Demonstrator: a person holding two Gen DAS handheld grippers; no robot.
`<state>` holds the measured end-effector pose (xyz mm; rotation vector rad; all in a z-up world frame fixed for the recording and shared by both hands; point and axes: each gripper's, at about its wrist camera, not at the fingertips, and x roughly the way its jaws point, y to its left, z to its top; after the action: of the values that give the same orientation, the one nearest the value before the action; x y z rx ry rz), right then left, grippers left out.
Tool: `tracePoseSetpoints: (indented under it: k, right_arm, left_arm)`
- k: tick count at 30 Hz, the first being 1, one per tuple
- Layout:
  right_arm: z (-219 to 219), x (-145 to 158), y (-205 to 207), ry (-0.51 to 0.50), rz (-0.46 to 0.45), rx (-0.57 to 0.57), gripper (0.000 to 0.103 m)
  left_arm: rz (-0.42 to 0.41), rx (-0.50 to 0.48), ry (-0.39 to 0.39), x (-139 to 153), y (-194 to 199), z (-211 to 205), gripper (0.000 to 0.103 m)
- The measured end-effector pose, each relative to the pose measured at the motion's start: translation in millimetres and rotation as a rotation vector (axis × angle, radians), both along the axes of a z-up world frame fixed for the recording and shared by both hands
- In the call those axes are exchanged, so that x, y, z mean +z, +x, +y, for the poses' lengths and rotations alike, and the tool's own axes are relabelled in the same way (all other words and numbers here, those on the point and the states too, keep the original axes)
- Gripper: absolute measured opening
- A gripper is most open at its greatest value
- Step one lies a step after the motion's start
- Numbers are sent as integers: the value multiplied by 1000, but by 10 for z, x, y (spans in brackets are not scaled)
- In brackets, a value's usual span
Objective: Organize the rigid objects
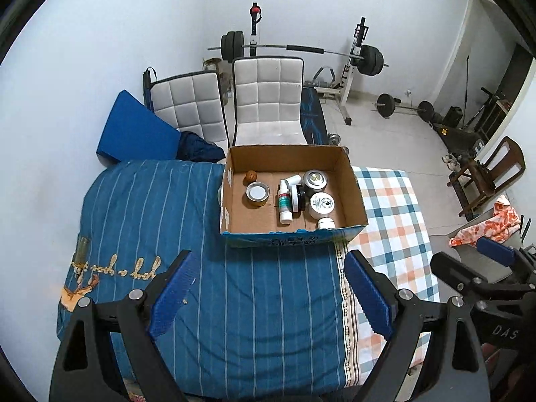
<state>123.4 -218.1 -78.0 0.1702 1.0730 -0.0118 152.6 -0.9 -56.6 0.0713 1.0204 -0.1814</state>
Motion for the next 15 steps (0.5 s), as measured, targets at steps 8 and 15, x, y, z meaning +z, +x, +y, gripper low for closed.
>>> tracePoseSetpoints:
  k: [8,15]
  right_arm:
    - [14,389,-216,-31,-59,0,103]
    - [9,561,-339,-54,-84,0,103]
  left_arm:
    - [-10,9,-20,197,-207,63,90]
    - [-68,14,-10,397,-305,75,90]
